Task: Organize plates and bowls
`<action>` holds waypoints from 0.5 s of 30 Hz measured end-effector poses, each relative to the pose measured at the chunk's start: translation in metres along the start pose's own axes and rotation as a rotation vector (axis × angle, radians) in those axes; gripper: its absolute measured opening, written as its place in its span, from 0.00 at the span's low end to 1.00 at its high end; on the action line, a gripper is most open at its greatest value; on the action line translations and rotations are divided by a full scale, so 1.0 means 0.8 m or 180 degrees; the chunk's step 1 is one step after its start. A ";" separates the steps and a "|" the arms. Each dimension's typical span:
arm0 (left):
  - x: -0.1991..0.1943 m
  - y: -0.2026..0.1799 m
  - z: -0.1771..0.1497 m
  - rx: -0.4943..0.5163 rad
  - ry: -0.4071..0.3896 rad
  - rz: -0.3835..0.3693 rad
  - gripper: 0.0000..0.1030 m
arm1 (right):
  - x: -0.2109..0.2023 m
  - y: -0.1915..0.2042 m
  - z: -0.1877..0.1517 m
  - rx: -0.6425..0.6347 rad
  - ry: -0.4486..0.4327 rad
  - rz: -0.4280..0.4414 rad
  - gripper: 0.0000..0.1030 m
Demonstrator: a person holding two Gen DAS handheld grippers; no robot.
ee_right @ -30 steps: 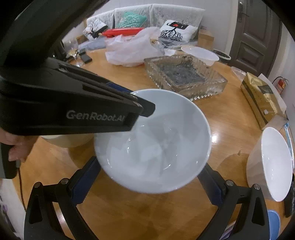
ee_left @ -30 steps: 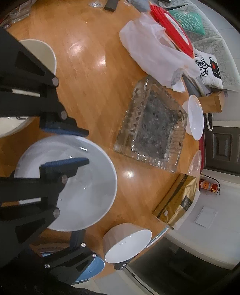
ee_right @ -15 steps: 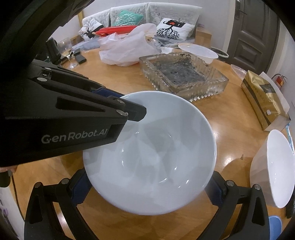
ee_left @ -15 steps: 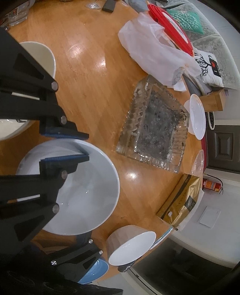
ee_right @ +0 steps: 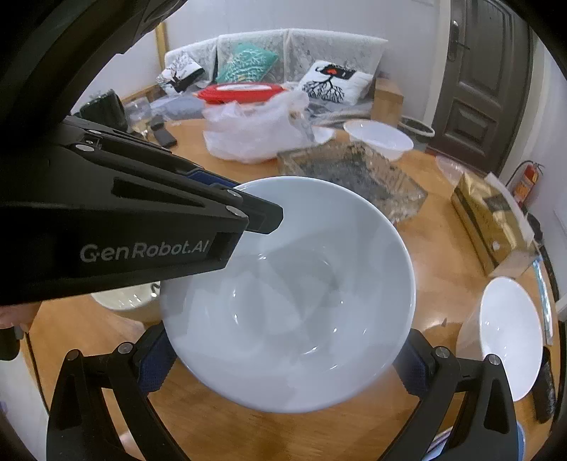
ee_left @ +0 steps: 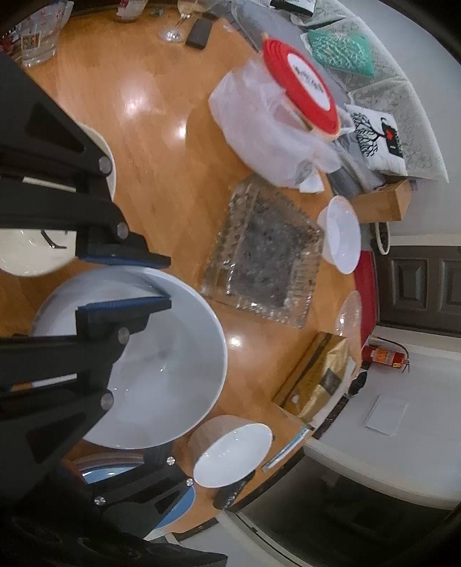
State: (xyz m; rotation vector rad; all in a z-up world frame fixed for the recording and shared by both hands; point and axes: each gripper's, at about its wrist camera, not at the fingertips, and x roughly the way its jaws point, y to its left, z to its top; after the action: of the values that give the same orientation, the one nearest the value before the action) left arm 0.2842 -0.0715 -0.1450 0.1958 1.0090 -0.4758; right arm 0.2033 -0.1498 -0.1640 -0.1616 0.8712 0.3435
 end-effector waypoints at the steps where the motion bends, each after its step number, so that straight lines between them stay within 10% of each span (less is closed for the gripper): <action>1: -0.006 0.002 0.000 -0.0008 -0.0020 0.0005 0.13 | -0.003 0.003 0.003 -0.0012 -0.0017 0.0005 0.98; 15: -0.058 0.064 -0.022 -0.0257 -0.0118 0.0207 0.13 | -0.007 0.070 0.042 -0.0309 -0.0142 0.0177 0.98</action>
State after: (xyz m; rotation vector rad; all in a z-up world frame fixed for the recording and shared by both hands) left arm 0.2745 -0.0060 -0.1177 0.1467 0.9807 -0.3774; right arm 0.2040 -0.0894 -0.1379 -0.2192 0.8166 0.4403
